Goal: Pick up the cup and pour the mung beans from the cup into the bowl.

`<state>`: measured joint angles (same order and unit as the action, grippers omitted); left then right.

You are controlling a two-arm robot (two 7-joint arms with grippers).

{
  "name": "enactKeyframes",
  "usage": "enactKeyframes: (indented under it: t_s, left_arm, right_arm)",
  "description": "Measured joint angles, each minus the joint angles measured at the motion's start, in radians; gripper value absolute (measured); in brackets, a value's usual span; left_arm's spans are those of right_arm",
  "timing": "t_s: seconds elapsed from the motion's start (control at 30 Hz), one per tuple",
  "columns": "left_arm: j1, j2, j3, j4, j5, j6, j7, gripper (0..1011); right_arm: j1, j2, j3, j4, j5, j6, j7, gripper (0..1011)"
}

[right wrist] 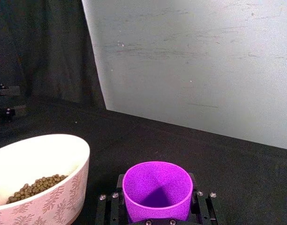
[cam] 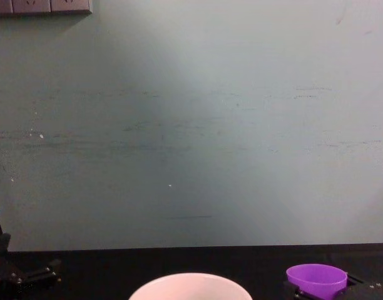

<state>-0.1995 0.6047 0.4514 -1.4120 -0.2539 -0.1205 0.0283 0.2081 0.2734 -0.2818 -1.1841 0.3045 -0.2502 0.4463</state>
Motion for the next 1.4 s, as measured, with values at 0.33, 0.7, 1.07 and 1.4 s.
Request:
enactKeyframes:
  t_s: [0.33,0.7,1.07,1.4]
  left_arm:
    - [0.0,0.0,0.0,0.0,0.0,0.0,0.0,1000]
    - [0.0,0.0,0.0,0.0,0.0,0.0,0.0,1000]
    - [0.0,0.0,0.0,0.0,0.0,0.0,0.0,1000]
    - [0.0,0.0,0.0,0.0,0.0,0.0,0.0,1000]
  right_arm:
    - [-0.001,0.001,0.0,-0.001,-0.001,0.001,0.0,893]
    - [-0.002,0.001,0.0,-0.002,-0.001,0.0,0.001,1000]
    - [-0.076,0.028,0.031,-0.16,-0.003,0.02,-0.037,1002]
    - [-0.16,0.047,0.096,-0.304,0.033,0.028,-0.079,1002]
